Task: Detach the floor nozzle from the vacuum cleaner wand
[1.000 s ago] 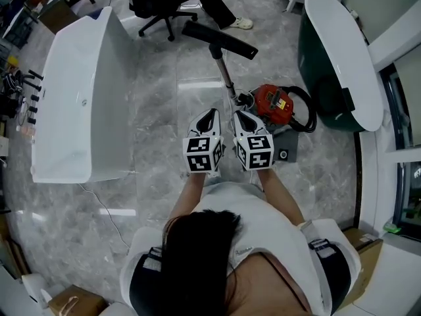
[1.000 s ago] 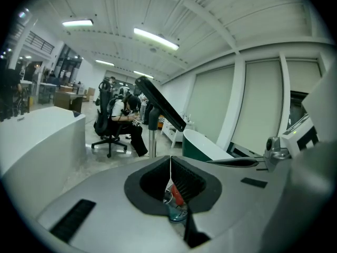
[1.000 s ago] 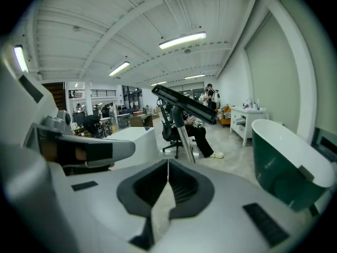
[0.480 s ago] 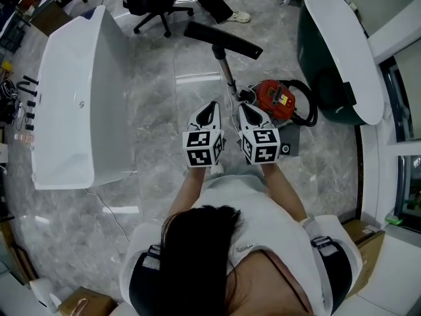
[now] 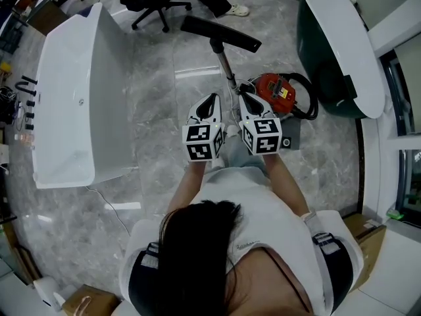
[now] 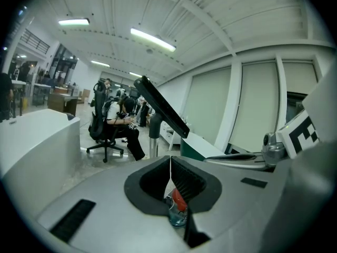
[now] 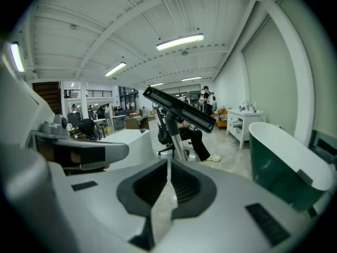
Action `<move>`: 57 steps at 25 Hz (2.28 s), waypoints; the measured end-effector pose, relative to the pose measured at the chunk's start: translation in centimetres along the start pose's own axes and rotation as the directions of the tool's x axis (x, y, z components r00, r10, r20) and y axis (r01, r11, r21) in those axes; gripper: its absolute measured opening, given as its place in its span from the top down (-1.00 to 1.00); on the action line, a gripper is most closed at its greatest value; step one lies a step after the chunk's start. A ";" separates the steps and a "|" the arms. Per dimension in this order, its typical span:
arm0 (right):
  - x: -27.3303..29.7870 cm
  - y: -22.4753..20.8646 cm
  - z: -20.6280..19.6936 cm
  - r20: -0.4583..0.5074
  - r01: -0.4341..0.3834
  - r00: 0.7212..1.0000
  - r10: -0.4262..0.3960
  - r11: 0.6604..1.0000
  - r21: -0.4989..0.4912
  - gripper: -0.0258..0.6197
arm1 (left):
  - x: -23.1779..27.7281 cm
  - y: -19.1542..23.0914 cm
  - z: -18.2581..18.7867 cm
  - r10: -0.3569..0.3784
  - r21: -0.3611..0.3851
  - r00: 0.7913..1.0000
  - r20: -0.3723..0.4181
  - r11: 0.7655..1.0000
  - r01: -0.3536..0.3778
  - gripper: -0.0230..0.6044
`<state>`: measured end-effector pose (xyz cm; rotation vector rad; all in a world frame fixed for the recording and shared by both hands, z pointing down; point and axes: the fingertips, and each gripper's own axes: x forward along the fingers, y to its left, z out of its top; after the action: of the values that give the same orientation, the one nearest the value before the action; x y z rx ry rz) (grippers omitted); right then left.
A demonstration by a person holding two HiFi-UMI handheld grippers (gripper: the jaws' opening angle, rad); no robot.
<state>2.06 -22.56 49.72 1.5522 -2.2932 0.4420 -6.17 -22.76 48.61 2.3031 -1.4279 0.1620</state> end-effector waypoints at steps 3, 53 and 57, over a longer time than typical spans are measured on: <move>0.4 -0.2 1.0 0.018 -0.002 1.000 0.002 1.000 -0.016 0.87 | 0.3 0.2 0.4 0.009 -0.001 1.000 0.008 1.000 -0.009 0.90; 8.9 -6.2 9.8 0.071 0.036 0.997 -0.009 0.920 -0.390 -0.08 | 8.1 3.8 2.1 0.120 -0.015 0.993 -0.020 0.993 -0.121 0.90; 10.1 -6.8 9.8 0.047 0.046 0.998 -0.028 0.903 -0.427 -0.08 | 8.6 4.5 2.0 0.138 -0.023 0.990 -0.028 0.990 -0.139 0.90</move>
<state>3.86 -37.55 45.85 1.3846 -2.1920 -0.1056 -6.37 -32.37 50.80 2.1741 -1.5683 0.2134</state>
